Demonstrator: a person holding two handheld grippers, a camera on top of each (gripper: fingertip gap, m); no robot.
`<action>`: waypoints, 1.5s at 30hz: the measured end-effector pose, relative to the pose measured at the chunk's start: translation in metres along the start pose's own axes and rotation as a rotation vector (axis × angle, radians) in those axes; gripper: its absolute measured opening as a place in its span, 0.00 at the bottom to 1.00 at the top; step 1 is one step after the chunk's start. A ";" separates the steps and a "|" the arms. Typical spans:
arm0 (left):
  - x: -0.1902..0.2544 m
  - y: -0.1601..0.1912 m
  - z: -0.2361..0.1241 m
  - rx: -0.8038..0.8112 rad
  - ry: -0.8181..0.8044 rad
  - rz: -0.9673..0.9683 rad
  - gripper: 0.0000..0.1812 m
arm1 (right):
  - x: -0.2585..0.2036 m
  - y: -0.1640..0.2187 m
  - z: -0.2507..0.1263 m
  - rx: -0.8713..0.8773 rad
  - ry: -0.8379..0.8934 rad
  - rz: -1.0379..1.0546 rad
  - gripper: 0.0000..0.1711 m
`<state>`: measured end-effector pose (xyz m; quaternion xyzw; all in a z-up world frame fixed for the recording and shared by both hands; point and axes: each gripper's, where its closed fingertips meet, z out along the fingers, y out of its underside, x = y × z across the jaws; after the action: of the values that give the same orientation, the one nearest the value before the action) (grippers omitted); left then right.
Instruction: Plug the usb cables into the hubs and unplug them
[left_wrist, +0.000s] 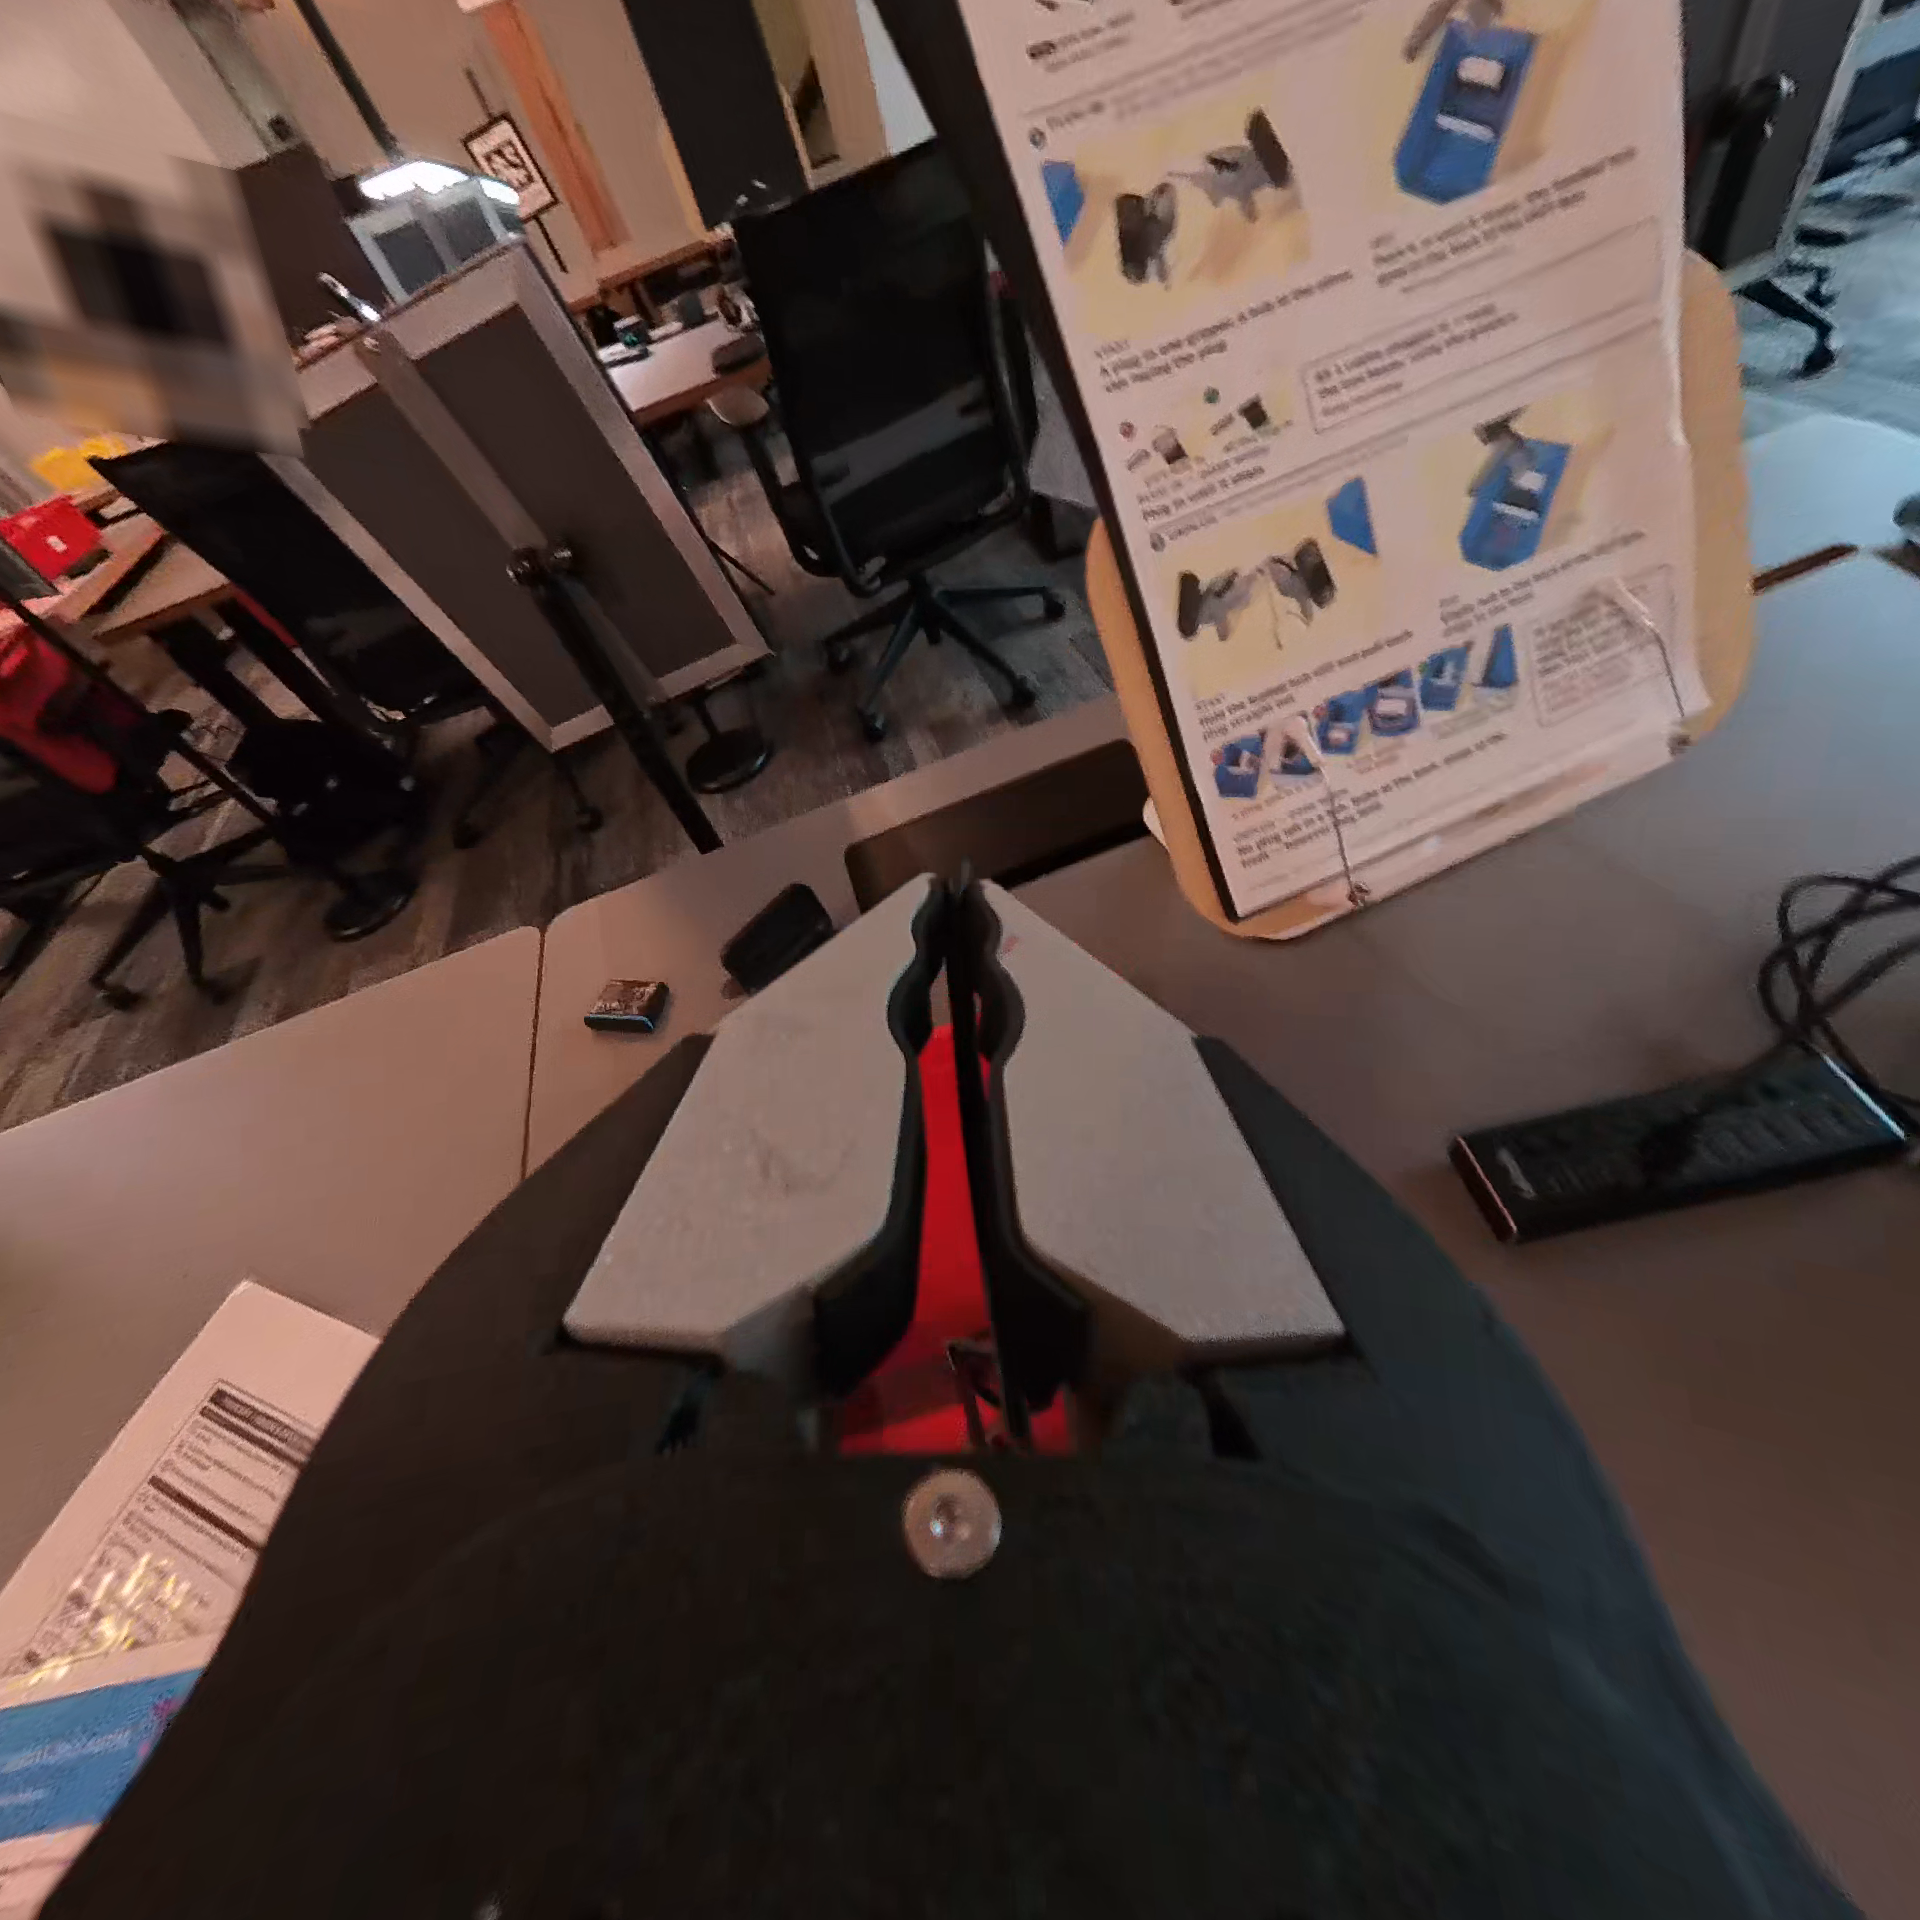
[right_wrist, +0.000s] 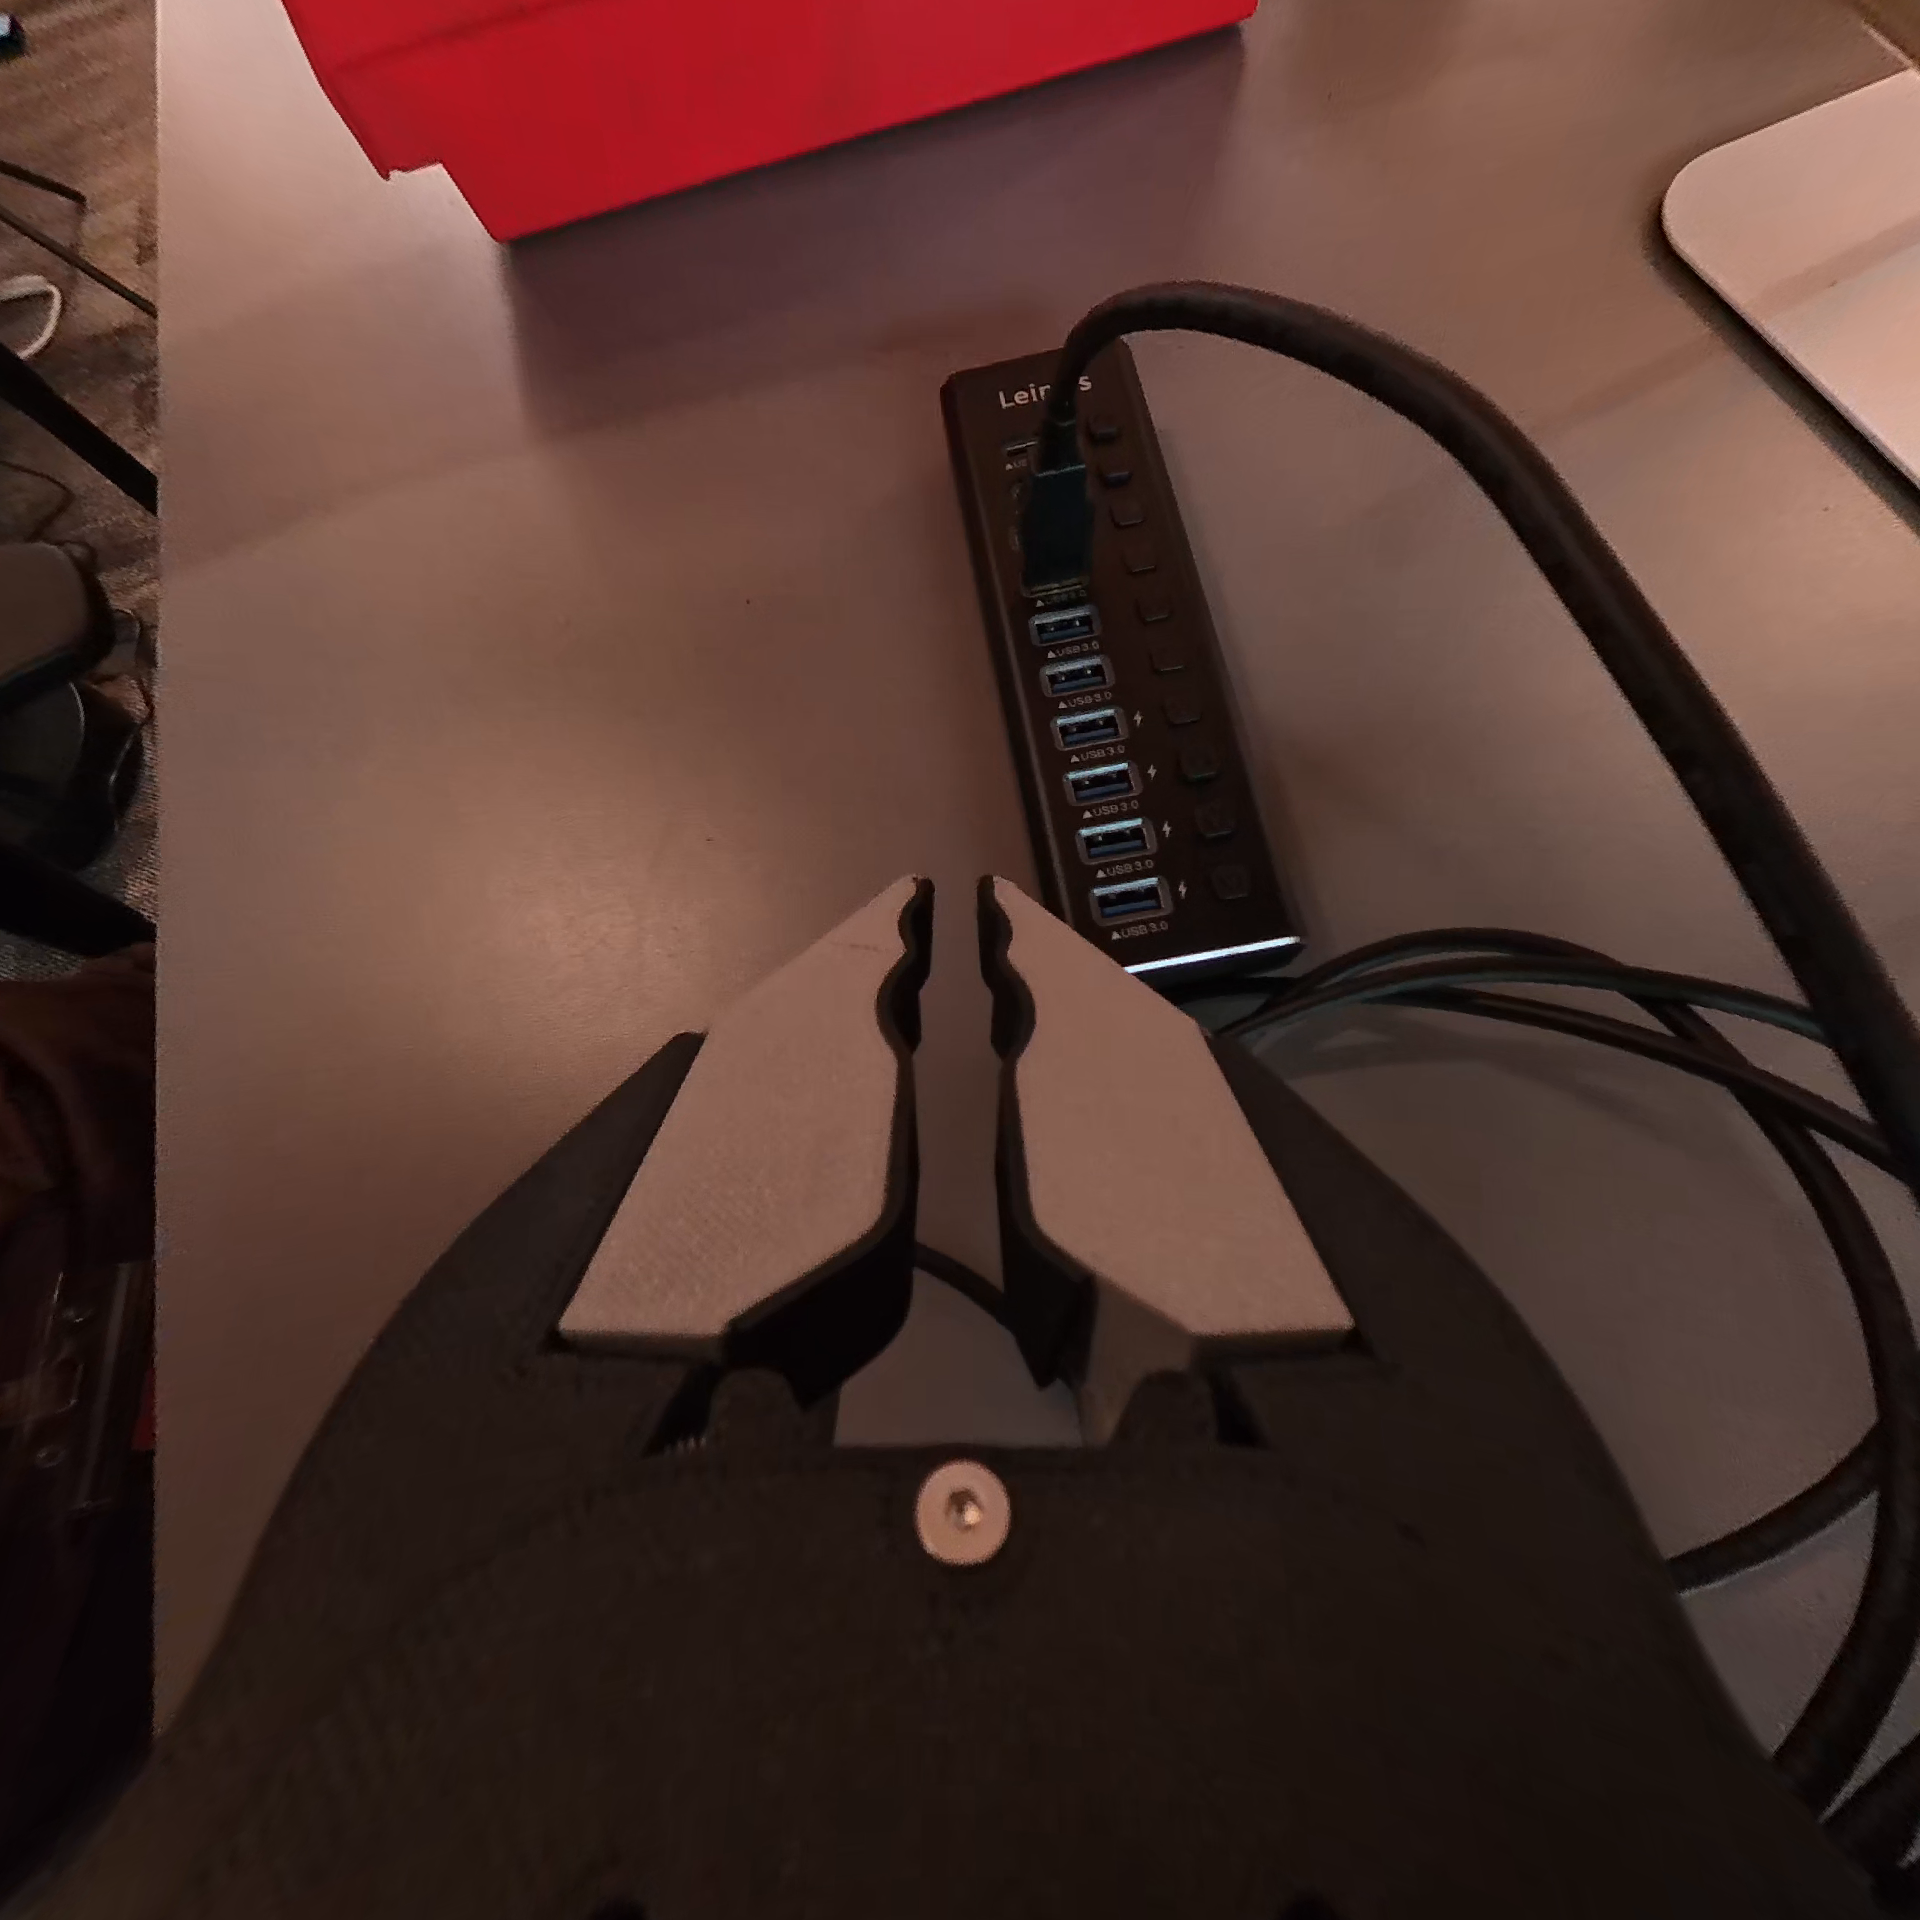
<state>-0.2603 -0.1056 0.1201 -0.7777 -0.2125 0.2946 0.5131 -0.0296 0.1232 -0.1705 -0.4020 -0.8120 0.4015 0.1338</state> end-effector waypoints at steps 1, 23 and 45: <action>-0.004 -0.004 0.003 0.015 -0.005 -0.019 0.00 | 0.000 0.000 0.000 -0.002 0.000 0.002 0.03; 0.046 0.139 0.056 -0.609 0.300 -0.032 0.17 | -0.002 0.004 0.003 -0.030 0.004 -0.020 0.03; 0.085 0.174 -0.080 -0.488 0.515 0.015 0.30 | 0.000 0.004 0.006 0.009 -0.033 0.010 0.01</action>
<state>-0.1387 -0.1721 -0.0367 -0.9277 -0.1346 0.0330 0.3467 -0.0308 0.1211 -0.1778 -0.3989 -0.8102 0.4124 0.1200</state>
